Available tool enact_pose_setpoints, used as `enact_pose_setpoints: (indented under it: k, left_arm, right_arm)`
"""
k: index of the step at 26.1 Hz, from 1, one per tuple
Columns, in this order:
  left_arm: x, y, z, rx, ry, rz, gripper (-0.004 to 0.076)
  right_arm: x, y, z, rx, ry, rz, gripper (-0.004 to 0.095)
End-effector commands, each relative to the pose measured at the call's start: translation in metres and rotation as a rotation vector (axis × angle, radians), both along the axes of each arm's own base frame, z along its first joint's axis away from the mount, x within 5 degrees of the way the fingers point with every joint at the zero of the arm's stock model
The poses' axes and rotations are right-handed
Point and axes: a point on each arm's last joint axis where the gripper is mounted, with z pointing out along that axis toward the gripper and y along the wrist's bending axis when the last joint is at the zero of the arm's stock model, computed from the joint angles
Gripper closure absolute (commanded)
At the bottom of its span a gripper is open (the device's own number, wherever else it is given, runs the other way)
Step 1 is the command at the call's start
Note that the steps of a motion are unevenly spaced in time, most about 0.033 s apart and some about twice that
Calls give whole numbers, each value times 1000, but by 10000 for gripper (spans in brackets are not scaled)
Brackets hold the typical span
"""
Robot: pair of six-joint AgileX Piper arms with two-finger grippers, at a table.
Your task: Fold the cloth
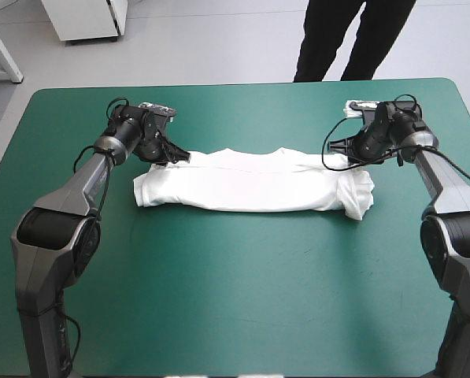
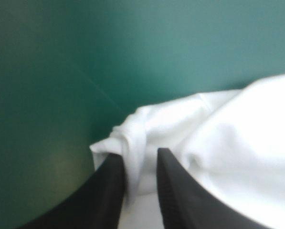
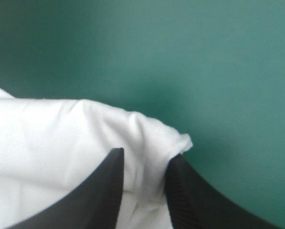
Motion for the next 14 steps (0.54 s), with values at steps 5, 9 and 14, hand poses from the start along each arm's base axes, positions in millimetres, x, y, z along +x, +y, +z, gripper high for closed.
enact_pose_setpoints:
  k: [5,9,14]
  left_arm:
    - [-12,2,70,-29,-86,4,337]
    - [-17,-4,94,-118,-115,-1,465]
    - [-39,-52,110,-206,-103,-206,746]
  right_arm:
    - [-14,-5,52,18,-100,-19,378]
    - [-24,-8,71,-11,-138,-15,414]
    - [-38,-14,95,-32,-182,-21,422]
